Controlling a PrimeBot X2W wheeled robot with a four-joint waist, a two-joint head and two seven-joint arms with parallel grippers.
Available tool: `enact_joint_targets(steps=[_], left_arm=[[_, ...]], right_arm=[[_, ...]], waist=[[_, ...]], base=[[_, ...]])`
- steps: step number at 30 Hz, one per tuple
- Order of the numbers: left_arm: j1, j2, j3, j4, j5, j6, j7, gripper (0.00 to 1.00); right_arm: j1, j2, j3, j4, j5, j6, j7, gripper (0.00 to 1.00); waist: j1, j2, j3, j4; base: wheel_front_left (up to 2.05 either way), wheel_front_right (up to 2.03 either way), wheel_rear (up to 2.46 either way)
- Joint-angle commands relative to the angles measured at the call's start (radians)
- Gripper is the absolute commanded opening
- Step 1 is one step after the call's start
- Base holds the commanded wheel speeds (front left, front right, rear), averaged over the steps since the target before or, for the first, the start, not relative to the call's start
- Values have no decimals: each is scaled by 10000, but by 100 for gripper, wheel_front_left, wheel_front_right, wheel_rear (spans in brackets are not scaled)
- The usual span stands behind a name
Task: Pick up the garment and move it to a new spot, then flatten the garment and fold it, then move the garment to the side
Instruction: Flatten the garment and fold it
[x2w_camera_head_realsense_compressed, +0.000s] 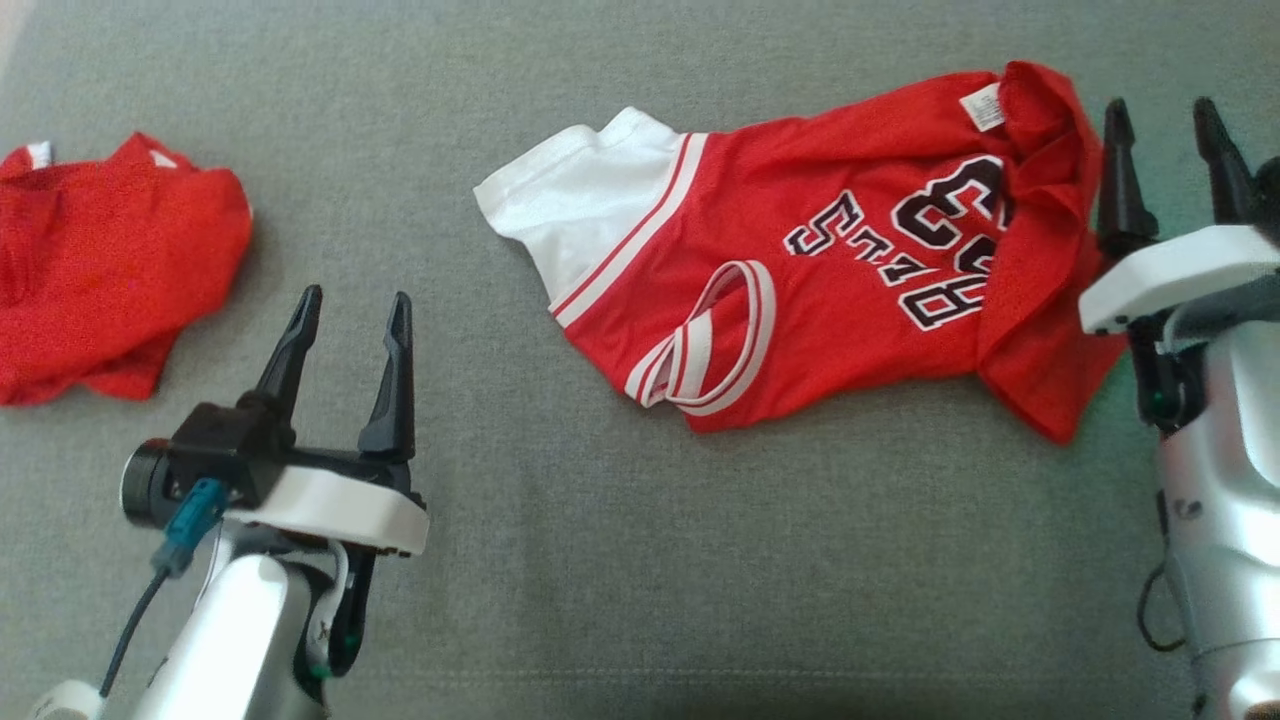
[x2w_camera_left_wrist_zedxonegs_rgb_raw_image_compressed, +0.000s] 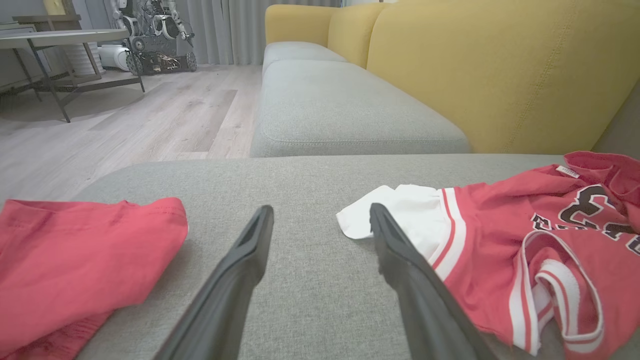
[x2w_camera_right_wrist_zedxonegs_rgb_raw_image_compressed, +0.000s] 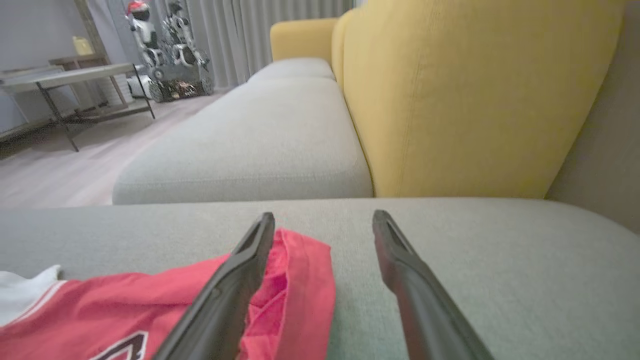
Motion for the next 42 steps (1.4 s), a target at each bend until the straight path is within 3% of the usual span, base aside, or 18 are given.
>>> enact_joint_targets(steps=[1,8,15,21,37,42], left_arm=[[-277,167,398,-269,109,6,-115,100],[30,239,534,-289,100,42,-120,100],[579,292,623,-399,30,175,-122,100],[1019,314,605,-512,-50,300,-70,100],[1374,418,439,-833,-70,490,202,100],[1089,307,162,-881,-97,280,270,100]], right_arm=[[-107,68,225,-407,-2,-7,-139,100],[1282,323,797,-2471,7,-7,-442,100],[3437,831,993,-4843,-292,-7,201,100],[4843,1166,1144,-6161,-505,-7,918,100],[5676,1389,1245,-7166,-477,-7,1566,100],[5671,1414,1257,-7157,-446,-7,1576,100]], waist=[[0,0,-86,-77],[0,0,-556,-356],[0,0,-1073,-583],[0,0,-1336,-690],[0,0,-1505,-696],[0,0,-1442,-662]], base=[[0,0,0],[0,0,0],[0,0,0],[0,0,0],[0,0,0],[0,0,0]])
